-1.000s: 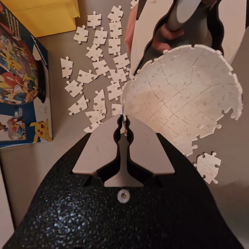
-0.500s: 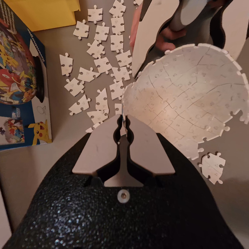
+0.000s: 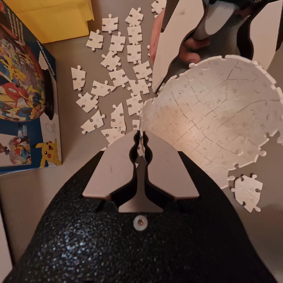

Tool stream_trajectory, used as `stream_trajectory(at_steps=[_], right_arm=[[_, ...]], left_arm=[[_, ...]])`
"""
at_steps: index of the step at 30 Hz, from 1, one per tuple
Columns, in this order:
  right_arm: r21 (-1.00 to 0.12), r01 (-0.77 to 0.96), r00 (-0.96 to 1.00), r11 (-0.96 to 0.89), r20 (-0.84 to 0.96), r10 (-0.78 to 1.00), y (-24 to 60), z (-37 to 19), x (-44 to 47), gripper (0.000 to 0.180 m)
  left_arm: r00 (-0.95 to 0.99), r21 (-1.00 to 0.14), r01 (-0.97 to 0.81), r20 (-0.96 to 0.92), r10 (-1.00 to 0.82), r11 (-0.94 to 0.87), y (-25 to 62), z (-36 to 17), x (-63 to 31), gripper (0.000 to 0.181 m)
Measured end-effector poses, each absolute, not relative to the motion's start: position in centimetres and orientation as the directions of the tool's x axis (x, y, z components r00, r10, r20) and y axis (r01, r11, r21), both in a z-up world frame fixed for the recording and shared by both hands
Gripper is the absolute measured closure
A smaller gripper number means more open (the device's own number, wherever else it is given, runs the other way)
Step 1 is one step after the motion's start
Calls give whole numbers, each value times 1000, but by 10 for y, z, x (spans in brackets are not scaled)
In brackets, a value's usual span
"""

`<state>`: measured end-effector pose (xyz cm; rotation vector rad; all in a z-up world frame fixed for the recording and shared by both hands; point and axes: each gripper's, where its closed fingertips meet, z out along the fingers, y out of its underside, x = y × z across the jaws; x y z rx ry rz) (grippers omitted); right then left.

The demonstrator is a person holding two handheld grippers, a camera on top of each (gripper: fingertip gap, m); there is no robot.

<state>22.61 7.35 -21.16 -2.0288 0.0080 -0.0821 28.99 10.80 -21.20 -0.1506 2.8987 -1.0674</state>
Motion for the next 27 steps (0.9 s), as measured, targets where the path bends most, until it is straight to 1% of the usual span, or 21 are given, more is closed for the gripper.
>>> stream_trajectory(at_steps=[20,24,27], right_arm=[[-892,36,997,-450,60,-39,74,-213,226,75],[-892,39,997,-451,62,-36,74,-213,225,75],[-890,47,997,-453,68,-31,74,-213,224,74]], left_arm=[[-993,-634,-61,-42,-114,771,110,-215,293,171],[-993,-609,-88,-6,-115,788,110,-217,290,168],[-989,-577,-144,62,-132,804,111,-220,286,165]])
